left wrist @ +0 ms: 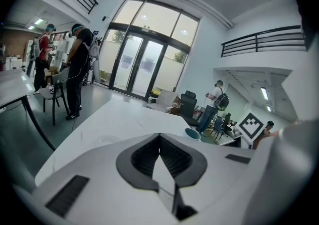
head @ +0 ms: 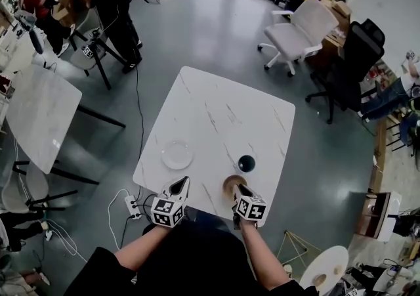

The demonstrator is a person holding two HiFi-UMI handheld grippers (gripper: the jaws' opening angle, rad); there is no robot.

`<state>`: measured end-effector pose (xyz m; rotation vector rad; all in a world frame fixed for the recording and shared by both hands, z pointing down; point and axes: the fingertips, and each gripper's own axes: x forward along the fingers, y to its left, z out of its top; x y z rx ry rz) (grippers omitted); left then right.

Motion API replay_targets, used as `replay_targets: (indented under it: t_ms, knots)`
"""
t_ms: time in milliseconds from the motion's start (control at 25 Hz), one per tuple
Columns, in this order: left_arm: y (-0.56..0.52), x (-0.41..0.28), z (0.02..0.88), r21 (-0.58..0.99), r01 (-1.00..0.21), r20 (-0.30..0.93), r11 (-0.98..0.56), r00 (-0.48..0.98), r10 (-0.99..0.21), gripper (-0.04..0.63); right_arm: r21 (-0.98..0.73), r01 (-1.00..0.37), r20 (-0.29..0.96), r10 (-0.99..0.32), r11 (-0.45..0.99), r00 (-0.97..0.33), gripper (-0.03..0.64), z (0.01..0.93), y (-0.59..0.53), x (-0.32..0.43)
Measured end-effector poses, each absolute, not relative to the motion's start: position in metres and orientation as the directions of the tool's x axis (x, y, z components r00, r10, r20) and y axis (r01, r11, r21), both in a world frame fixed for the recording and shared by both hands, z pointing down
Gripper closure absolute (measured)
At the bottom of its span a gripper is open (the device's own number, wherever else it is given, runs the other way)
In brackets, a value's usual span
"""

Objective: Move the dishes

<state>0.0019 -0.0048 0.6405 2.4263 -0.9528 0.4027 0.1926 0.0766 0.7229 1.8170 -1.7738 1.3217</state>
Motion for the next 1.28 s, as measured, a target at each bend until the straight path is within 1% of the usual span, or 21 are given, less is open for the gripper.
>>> replay_targets:
  t_ms: [160, 280, 360, 440, 680, 760, 840, 1040, 1280]
  knots:
    - [-0.036, -0.028, 0.653, 0.364, -0.697, 0.439, -0.618, 0.713, -0.546, 0.578, -0.474, -0.866, 0.708, -0.653, -0.157, -0.269, 0.528, 0.711, 0.041, 0.131]
    - [-0.058, -0.052, 0.663, 0.362, -0.701, 0.460, -0.615, 0.708, -0.536, 0.578, -0.506, -0.856, 0.689, -0.645, -0.103, -0.329, 0.528, 0.713, 0.007, 0.087]
    - [-0.071, -0.067, 0.671, 0.370, -0.697, 0.480, -0.614, 0.710, -0.515, 0.578, -0.512, -0.857, 0.682, -0.637, -0.066, -0.358, 0.528, 0.716, -0.016, 0.066]
    - [-0.079, -0.078, 0.682, 0.397, -0.680, 0.504, -0.617, 0.723, -0.473, 0.577, -0.513, -0.856, 0.687, -0.627, -0.062, -0.367, 0.526, 0.723, -0.033, 0.051]
    - [-0.103, -0.113, 0.723, 0.433, -0.647, 0.580, -0.628, 0.733, -0.355, 0.575, -0.497, -0.859, 0.728, -0.597, -0.123, -0.336, 0.506, 0.757, -0.068, 0.031]
    - [-0.104, -0.116, 0.740, 0.460, -0.640, 0.605, -0.615, 0.733, -0.311, 0.575, -0.486, -0.859, 0.747, -0.586, -0.159, -0.315, 0.489, 0.768, -0.068, 0.036]
    - [-0.109, -0.114, 0.754, 0.484, -0.629, 0.620, -0.609, 0.737, -0.269, 0.571, -0.479, -0.854, 0.764, -0.576, -0.203, -0.292, 0.488, 0.778, -0.068, 0.043]
    - [-0.134, -0.114, 0.783, 0.521, -0.603, 0.649, -0.604, 0.739, -0.179, 0.505, -0.491, -0.825, 0.786, -0.549, -0.278, -0.283, 0.489, 0.801, -0.077, 0.035]
    - [-0.151, -0.105, 0.808, 0.555, -0.578, 0.661, -0.599, 0.743, -0.105, 0.494, -0.477, -0.823, 0.813, -0.510, -0.307, -0.281, 0.489, 0.823, -0.088, 0.028]
